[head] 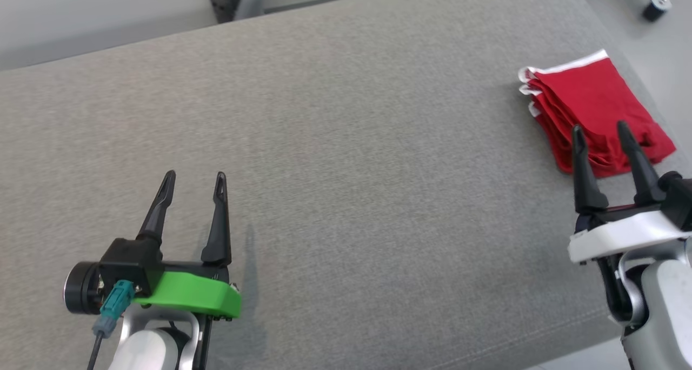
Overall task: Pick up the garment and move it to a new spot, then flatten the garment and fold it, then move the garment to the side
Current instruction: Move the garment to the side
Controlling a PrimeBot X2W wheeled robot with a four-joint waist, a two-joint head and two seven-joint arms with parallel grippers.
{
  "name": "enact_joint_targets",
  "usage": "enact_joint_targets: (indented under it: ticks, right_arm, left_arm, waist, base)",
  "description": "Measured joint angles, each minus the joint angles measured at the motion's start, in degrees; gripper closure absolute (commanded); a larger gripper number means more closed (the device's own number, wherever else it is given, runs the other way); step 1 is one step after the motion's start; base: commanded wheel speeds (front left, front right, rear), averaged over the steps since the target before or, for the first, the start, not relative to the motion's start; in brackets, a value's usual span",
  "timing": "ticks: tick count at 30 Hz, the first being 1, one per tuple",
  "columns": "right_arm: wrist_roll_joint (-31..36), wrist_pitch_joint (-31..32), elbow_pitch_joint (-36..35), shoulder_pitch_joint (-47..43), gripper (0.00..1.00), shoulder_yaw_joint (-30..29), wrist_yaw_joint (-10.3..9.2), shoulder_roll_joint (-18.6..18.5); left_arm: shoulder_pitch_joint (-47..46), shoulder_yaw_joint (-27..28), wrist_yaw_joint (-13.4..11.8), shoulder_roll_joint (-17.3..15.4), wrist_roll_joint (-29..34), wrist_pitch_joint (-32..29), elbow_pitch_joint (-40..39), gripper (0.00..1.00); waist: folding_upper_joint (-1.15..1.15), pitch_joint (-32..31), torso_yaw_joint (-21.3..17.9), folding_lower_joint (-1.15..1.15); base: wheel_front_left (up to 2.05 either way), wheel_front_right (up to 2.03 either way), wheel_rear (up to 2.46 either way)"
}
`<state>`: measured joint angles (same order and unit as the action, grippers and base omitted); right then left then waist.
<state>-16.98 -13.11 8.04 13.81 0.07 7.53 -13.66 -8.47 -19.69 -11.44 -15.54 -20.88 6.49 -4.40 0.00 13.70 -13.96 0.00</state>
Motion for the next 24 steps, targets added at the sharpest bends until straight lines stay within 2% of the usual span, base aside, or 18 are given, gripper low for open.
enact_joint_targets:
  ticks: [11, 24]
  right_arm:
    - [2.0, 3.8, -4.7, -7.5, 0.0, 0.4, 0.0, 3.6]
    - [4.1, 7.6, -9.1, -16.7, 0.0, -0.8, 0.0, 4.8]
  left_arm:
    - [5.5, 3.1, -2.0, -0.4, -2.3, 1.9, 2.0, 0.0]
    - [10.4, 2.7, -2.5, -1.7, -3.3, 0.8, 0.8, 0.0]
  waist:
    - [0.0, -6.1, 7.9, 0.0]
    - [0.0, -13.9, 11.4, 0.0]
  base:
    - [0.0, 0.0, 0.0]
    - [0.0, 0.0, 0.0]
